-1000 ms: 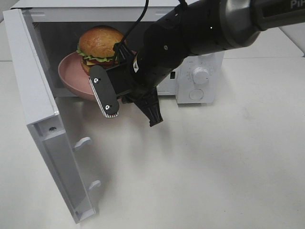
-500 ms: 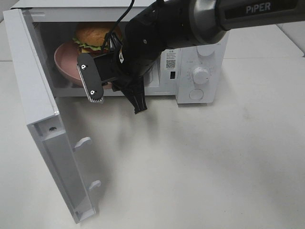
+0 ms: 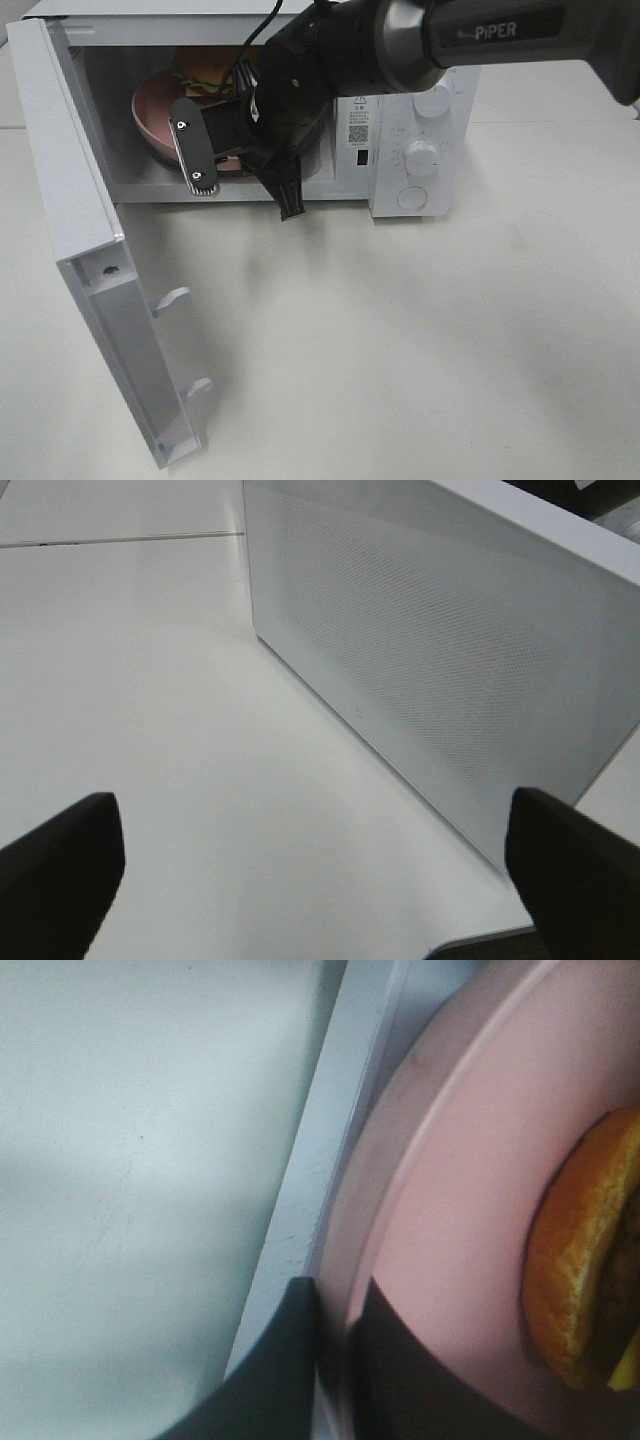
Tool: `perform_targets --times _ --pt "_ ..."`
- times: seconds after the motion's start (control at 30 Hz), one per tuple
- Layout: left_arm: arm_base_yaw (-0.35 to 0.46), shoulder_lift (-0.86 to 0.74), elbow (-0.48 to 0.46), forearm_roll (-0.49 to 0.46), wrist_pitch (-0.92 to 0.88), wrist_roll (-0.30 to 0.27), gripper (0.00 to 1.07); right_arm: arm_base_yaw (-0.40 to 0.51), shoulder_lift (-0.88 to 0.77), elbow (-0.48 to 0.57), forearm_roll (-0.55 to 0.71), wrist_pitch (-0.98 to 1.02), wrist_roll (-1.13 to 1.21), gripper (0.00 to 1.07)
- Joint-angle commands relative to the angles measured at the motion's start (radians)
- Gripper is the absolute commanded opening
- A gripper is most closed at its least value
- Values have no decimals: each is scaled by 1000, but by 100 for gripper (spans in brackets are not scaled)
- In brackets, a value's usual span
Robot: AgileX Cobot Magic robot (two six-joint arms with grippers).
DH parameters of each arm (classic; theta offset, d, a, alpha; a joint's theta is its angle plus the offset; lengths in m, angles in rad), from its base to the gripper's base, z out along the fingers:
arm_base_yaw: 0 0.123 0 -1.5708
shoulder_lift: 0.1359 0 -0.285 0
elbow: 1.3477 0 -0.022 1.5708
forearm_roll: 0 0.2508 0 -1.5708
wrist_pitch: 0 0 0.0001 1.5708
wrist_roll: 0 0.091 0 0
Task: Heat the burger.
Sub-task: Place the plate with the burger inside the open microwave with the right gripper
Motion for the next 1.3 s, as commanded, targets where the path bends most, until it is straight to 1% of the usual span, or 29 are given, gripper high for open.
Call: perform_targets --times 0.03,0.1,0.4,0.47,0.57,0.63,0.9,1.3 --pt "-6 -14 4 -1 -11 -9 96 -3 0 -38 -31 -52 18 0" --pt "-6 -14 4 -1 -11 -9 96 -3 19 -68 -48 -55 29 0" --pt "-6 -14 4 -1 -11 -9 96 -3 81 -152 -55 -53 29 0" --pt "-6 -14 4 -1 -11 -9 96 -3 118 -202 -55 -51 29 0" --pt "-6 -14 4 -1 -11 -9 96 -3 125 -211 -55 -51 29 0" --pt "-6 -14 4 -1 -11 -9 96 -3 151 -237 -55 -52 29 0" --pt "-6 -14 4 -1 -11 -9 96 -14 181 -270 -54 -55 59 0" --pt "-6 -14 4 -1 -11 -9 96 -26 181 -270 -81 -50 119 1"
